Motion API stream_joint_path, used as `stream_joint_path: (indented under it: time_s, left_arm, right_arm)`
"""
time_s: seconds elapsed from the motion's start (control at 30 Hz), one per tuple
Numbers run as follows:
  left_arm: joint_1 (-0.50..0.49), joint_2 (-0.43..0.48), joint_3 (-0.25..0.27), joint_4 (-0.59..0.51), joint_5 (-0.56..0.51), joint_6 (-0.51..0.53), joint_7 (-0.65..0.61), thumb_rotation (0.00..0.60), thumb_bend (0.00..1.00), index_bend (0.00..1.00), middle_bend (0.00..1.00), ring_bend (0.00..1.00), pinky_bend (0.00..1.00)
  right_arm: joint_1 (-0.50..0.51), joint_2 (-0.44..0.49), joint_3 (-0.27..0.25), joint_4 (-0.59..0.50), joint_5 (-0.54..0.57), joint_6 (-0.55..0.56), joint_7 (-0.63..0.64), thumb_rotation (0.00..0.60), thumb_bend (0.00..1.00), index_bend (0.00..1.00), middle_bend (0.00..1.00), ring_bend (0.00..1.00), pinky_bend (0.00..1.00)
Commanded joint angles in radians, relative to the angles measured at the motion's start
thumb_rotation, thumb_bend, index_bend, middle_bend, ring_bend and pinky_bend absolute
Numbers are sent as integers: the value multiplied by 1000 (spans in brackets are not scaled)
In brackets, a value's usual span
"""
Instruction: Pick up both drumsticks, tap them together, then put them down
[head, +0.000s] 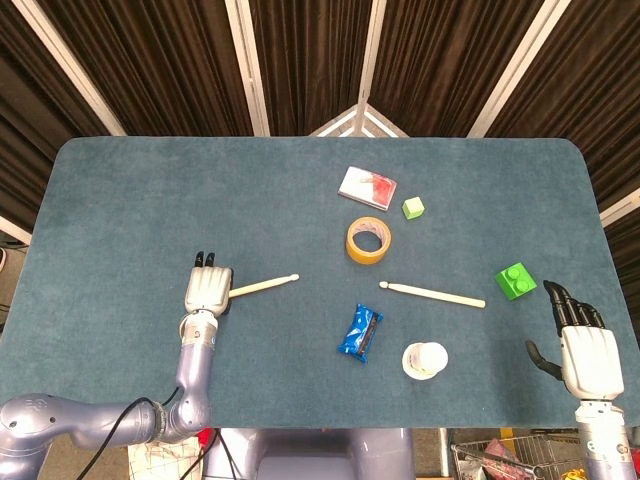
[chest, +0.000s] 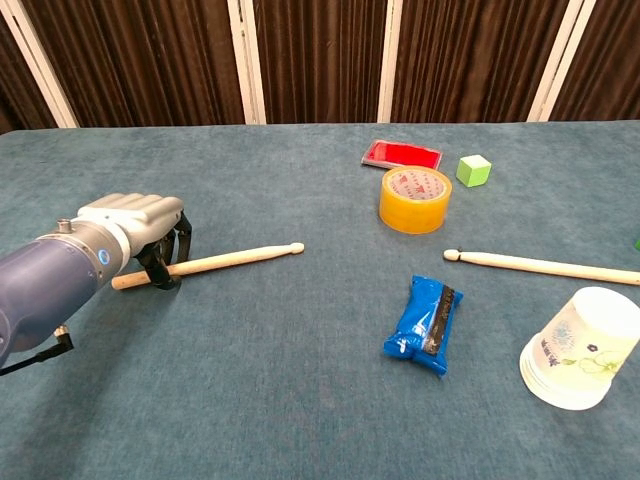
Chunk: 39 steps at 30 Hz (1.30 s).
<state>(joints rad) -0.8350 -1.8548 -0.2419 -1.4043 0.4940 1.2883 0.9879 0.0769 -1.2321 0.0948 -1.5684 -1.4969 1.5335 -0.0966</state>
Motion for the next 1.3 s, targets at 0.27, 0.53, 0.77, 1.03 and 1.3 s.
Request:
stream_joint_path:
  time_s: [0.27,0.53,0.77,1.03,1.3]
  left_arm:
    - [-5,-30,13,35,19,29,48,600,523,552,564,119,4]
    - [3,-44,16,60,44,52,66,600,543,555,563,119,4]
    - [17,-28,26,56,98,73,63,600,544,560,563,119,4]
    - [56,39,45,35,171,79,11,600,543,567,563,119,4]
    - [100,137,85,10,305,50,-103,600,544,570,566,119,4]
  right_arm:
    - [-7,7,-3,-5,-6,11,7,600,296,53,137,225,238]
    - [6,-2,7,1,2,-6,2,600,297,53,137,225,238]
    - [7,-3,10,2,5,-5,0,600,297,53,137,225,238]
    - [7,-5,5,2,1,-6,-6,600,297,53,137,225,238]
    - [9,-8,4,-4,-2,-6,-10,600,297,58,137,225,238]
